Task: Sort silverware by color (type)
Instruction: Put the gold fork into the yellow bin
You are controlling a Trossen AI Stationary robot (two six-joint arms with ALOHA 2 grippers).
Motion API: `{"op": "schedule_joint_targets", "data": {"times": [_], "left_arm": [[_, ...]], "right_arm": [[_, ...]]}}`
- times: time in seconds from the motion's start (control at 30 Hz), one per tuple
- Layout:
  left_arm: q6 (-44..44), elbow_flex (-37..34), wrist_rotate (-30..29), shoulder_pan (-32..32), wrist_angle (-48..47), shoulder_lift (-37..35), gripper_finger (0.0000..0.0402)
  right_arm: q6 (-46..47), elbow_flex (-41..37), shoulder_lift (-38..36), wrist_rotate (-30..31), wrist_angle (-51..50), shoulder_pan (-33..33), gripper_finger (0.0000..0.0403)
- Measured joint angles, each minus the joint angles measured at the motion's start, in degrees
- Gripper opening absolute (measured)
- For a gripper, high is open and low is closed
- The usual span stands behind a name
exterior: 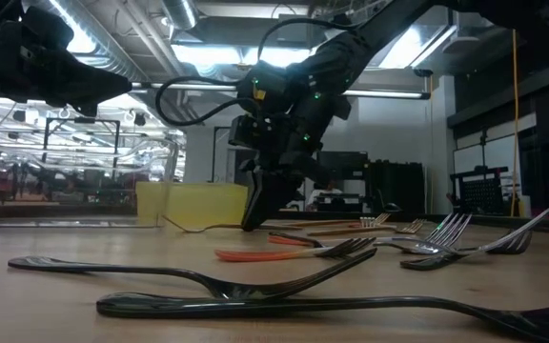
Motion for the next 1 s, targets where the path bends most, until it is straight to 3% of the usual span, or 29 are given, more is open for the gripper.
{"op": "schedule_joint_targets", "data": {"times": [0.4,1.0], "left_arm": [[0.0,0.0,0.0,0.0,0.0,0.0,0.0063],[0.0,0.0,0.0,0.0,0.0,0.0,0.0063]], "right_arm": [[0.1,2.1,0.2,-0.9,-2.6,0.0,0.0002],[-3.4,19.0,0.5,-0.4,-30.4,0.0,0.0000]]}}
